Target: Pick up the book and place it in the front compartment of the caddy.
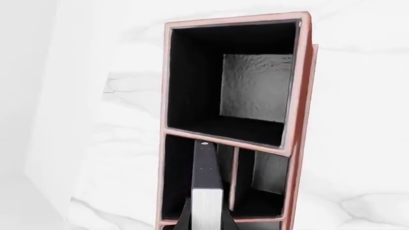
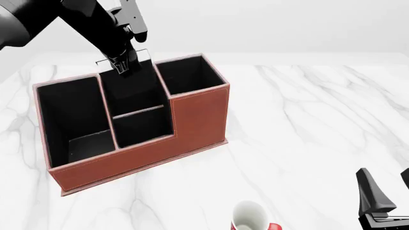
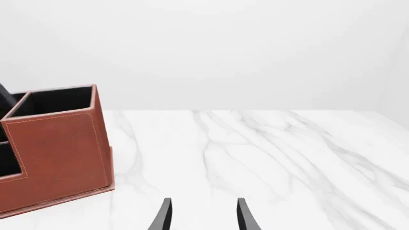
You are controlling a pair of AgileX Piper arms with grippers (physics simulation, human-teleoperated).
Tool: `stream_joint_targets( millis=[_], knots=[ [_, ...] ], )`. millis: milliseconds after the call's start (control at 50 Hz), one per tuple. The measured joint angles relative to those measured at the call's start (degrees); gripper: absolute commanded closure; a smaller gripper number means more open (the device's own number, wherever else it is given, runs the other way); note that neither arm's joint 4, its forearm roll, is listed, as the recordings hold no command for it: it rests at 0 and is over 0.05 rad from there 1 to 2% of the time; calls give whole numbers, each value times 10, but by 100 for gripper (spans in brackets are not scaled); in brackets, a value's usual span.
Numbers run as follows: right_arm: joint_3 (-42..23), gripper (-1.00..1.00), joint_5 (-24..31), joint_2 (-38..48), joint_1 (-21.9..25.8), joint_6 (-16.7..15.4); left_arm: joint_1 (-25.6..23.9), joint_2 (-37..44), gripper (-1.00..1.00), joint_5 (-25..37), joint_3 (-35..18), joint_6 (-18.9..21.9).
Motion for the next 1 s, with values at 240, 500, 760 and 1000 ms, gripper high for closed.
stream_joint_targets(
  millis=[240,500,760,1000],
  knots=[
    [0,-100,0,0,0,0,4,0,100,-21,38,0],
    [0,-100,0,0,0,0,7,-3,100,-48,81,-1],
    [0,-100,0,0,0,0,14,-9,100,-80,124,5],
    [0,-100,0,0,0,0,20,-13,100,-107,159,13]
  ],
)
